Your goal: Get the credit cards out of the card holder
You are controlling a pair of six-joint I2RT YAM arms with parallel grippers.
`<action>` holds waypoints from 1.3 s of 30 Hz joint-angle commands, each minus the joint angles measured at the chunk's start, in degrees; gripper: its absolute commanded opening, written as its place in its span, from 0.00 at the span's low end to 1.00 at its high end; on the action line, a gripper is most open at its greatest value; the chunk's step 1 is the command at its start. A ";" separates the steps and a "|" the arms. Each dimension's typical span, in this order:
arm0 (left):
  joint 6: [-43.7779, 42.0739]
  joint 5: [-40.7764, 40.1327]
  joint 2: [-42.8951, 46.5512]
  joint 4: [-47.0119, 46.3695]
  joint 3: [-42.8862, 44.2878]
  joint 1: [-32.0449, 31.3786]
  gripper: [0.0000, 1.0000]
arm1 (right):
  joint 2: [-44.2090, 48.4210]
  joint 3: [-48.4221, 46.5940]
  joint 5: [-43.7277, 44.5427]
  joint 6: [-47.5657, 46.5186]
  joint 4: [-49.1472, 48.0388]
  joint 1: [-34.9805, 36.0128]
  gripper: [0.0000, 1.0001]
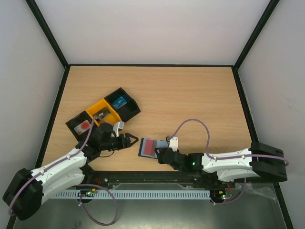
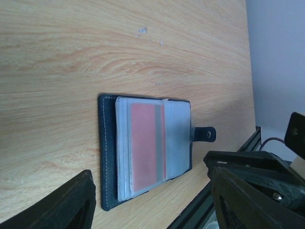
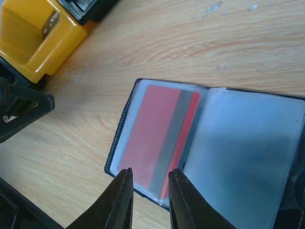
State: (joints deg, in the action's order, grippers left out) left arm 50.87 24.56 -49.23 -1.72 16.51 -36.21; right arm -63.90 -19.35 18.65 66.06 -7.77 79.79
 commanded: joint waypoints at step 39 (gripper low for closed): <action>14.46 4.60 -11.13 -25.56 -8.15 -3.57 0.57 | -19.82 0.13 -8.31 0.23 -7.75 -4.47 0.02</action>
State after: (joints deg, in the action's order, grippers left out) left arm 63.02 27.18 -57.74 -19.44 9.21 -39.07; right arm -81.89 -21.76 11.00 65.84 -16.27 75.59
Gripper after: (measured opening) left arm 0.562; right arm 0.022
